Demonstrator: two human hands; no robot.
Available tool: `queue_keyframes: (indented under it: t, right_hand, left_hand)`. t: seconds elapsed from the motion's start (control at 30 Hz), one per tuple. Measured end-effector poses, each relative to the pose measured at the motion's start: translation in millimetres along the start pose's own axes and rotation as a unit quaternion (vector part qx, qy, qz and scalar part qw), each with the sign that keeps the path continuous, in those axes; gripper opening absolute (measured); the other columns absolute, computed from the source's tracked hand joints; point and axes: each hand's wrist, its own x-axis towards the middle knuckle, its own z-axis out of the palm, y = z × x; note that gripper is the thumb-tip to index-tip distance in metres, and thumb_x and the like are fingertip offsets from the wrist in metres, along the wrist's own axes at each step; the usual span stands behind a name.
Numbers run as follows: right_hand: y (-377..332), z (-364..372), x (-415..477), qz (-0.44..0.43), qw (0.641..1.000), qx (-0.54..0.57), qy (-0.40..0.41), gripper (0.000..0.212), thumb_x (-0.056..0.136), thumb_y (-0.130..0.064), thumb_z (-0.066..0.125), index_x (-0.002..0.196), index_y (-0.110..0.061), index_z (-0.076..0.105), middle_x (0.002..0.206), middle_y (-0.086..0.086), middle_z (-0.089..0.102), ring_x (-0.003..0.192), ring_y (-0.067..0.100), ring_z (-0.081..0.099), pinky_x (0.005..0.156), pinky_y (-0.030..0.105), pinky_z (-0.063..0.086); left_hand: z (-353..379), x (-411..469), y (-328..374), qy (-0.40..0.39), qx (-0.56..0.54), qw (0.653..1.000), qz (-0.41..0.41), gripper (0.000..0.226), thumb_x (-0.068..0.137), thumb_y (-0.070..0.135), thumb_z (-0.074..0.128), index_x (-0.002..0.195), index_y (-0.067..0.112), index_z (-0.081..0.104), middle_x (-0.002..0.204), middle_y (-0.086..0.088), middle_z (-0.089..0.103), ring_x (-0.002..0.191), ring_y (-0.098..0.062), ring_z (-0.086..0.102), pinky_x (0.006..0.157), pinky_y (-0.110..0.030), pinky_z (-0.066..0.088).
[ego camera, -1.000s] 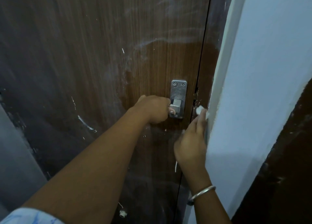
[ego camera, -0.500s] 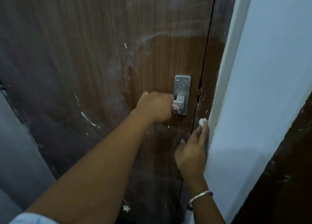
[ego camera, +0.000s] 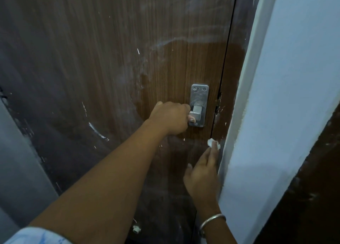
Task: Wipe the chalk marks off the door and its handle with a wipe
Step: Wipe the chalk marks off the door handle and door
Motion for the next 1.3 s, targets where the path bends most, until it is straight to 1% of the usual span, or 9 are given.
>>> queue_keyframes:
  t: [0.17,0.3,0.43,0.53,0.67,0.77,0.9,1.2,1.3]
  right_hand:
    - [-8,-11,20,0.005,0.998,0.0,0.07,0.09,0.078,-0.027,0.069,0.141,0.013,0.019,0.157,0.017,0.002,0.125,0.032,0.047,0.079,0.026,0.05]
    - [-3,-5,8,0.008,0.999,-0.003,0.044,0.087,0.074,-0.024,0.073,0.137,0.015,0.028,0.153,0.025,0.014,0.124,0.037,0.047,0.083,0.023,0.042]
    - [-5,-8,3,0.013,0.999,0.022,0.042,0.086,0.07,-0.022,0.077,0.133,0.017,0.033,0.149,0.027,0.023,0.12,0.035,0.05,0.078,0.023,0.045]
    - [-8,-18,21,-0.033,0.995,0.009,0.092,0.083,0.075,-0.021,0.072,0.136,0.015,0.03,0.152,0.024,0.019,0.13,0.026,0.035,0.09,0.026,0.038]
    - [-17,-27,49,-0.033,0.996,-0.01,0.086,0.075,0.083,-0.011,0.062,0.139,0.015,0.021,0.156,0.019,0.006,0.133,0.038,0.035,0.089,0.043,0.053]
    - [-21,-32,56,-0.055,0.996,-0.007,0.075,0.068,0.083,-0.001,0.056,0.138,0.015,0.021,0.156,0.017,0.007,0.133,0.038,0.035,0.086,0.044,0.054]
    - [-23,-45,70,-0.09,0.991,-0.021,0.093,0.062,0.08,0.008,0.053,0.136,0.016,0.028,0.155,0.016,0.014,0.137,0.037,0.03,0.094,0.045,0.05]
    - [-42,-76,101,-0.13,0.984,-0.035,0.116,0.057,0.085,0.006,0.05,0.136,0.016,0.027,0.154,0.017,0.02,0.14,0.04,0.018,0.109,0.048,0.032]
    - [-46,-83,101,-0.162,0.982,-0.011,0.101,0.055,0.09,0.001,0.048,0.139,0.012,0.026,0.154,0.015,0.02,0.141,0.034,0.021,0.107,0.043,0.038]
  left_hand:
    - [0,1,0,0.006,0.0,1.0,0.005,0.01,0.094,0.03,0.042,0.089,0.025,0.036,0.103,-0.002,0.06,0.095,-0.022,0.053,0.078,-0.037,0.027]
    - [2,1,-2,0.0,-0.012,1.0,0.001,0.01,0.094,0.031,0.041,0.089,0.024,0.037,0.093,0.002,0.053,0.082,-0.016,0.042,0.079,-0.037,0.027]
    - [1,0,-1,0.006,-0.007,1.0,0.003,0.008,0.093,0.028,0.043,0.089,0.025,0.037,0.102,-0.002,0.06,0.085,-0.018,0.046,0.078,-0.037,0.026]
    - [-1,0,1,0.0,-0.003,1.0,-0.001,0.003,0.092,0.026,0.043,0.094,0.024,0.043,0.107,-0.003,0.061,0.095,-0.022,0.053,0.08,-0.037,0.028]
    - [-2,-1,1,-0.009,-0.012,1.0,0.001,0.003,0.091,0.026,0.044,0.093,0.024,0.042,0.103,-0.002,0.06,0.092,-0.02,0.051,0.08,-0.037,0.028]
    - [-1,0,-1,-0.006,-0.019,1.0,0.007,0.006,0.091,0.026,0.045,0.09,0.025,0.039,0.094,0.001,0.055,0.083,-0.016,0.044,0.079,-0.037,0.028]
    - [0,0,-2,-0.004,-0.027,1.0,0.011,0.008,0.09,0.025,0.047,0.089,0.024,0.039,0.087,0.004,0.048,0.081,-0.015,0.044,0.079,-0.036,0.028]
    - [1,0,-2,0.009,-0.028,1.0,0.006,0.009,0.092,0.029,0.046,0.088,0.025,0.039,0.088,0.003,0.051,0.083,-0.016,0.046,0.079,-0.036,0.028]
    - [2,-1,-1,0.022,-0.024,0.999,0.007,0.007,0.091,0.028,0.046,0.088,0.025,0.041,0.098,0.0,0.059,0.092,-0.019,0.052,0.079,-0.036,0.028]
